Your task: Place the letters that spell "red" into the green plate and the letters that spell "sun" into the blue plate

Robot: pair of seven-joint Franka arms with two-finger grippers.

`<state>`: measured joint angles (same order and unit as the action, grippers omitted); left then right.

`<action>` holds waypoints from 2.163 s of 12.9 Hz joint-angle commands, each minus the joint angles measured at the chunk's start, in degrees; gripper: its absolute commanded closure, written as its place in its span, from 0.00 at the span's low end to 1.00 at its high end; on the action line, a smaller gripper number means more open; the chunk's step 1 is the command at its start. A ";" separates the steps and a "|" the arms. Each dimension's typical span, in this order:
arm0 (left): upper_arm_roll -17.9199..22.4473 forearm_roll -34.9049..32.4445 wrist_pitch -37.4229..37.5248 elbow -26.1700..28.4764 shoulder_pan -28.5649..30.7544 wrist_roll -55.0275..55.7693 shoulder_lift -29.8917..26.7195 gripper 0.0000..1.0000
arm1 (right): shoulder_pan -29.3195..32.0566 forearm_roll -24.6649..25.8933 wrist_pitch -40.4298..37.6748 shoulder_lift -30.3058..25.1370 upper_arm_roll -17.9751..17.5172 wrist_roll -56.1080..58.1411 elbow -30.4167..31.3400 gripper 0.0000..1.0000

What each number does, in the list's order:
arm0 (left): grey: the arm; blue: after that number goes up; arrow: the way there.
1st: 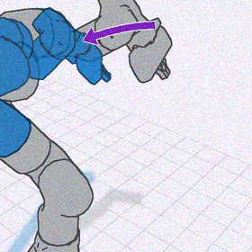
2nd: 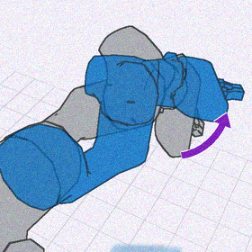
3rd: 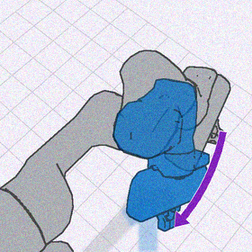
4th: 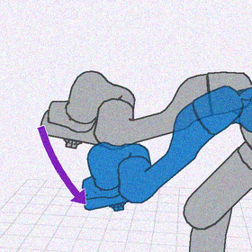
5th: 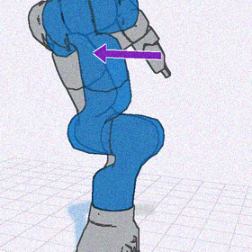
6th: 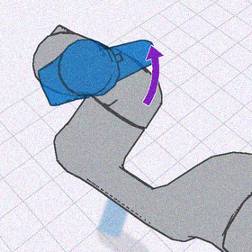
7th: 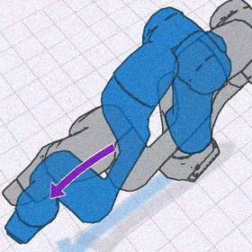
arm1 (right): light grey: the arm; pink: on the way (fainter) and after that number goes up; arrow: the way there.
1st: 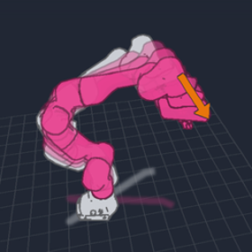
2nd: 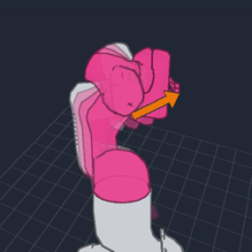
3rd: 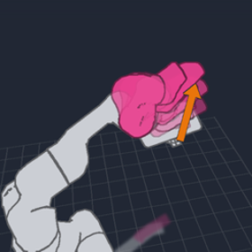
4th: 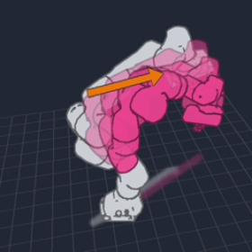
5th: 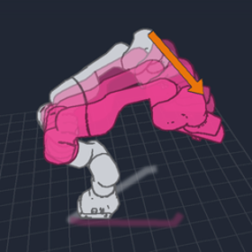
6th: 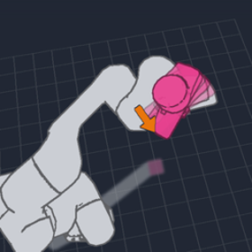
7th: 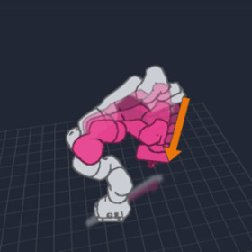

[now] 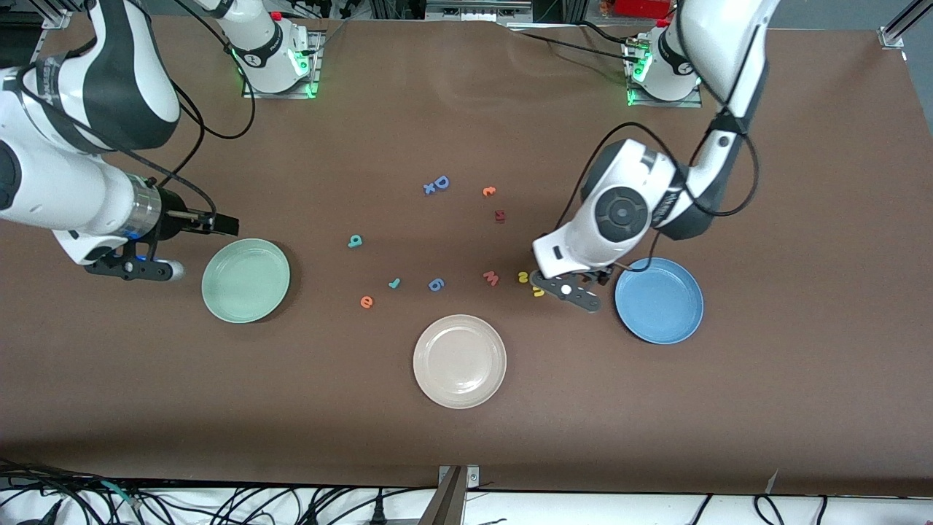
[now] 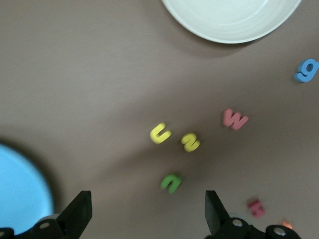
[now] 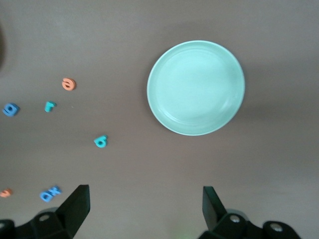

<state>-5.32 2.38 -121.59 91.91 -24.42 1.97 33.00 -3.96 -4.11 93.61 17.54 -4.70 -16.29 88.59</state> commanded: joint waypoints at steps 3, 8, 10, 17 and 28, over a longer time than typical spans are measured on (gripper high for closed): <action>0.67 0.26 -12.69 9.67 -2.55 -0.55 0.48 0.00 | -4.91 -0.90 7.71 4.34 0.05 -13.03 1.22 0.00; 0.67 -0.62 -18.22 16.53 -2.74 -0.91 0.39 0.00 | -8.17 0.68 28.77 3.13 -2.05 -25.27 15.61 0.00; 0.67 -0.71 -20.34 18.82 -2.74 -0.91 0.48 0.00 | -7.99 4.88 40.73 -0.12 -3.29 -30.35 26.68 0.00; 0.67 -0.80 -22.55 18.66 -3.79 -0.91 1.71 0.49 | -8.17 18.43 49.99 3.63 -7.42 -48.91 31.65 0.00; 1.37 -0.80 -12.20 15.68 -1.25 -4.85 -3.38 0.99 | -9.84 18.35 56.16 10.50 -8.56 -59.29 31.82 0.00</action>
<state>-4.47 2.20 -139.05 108.73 -27.25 0.44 33.07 -13.84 13.17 148.92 27.84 -12.58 -72.87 120.10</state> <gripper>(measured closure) 0.687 0.000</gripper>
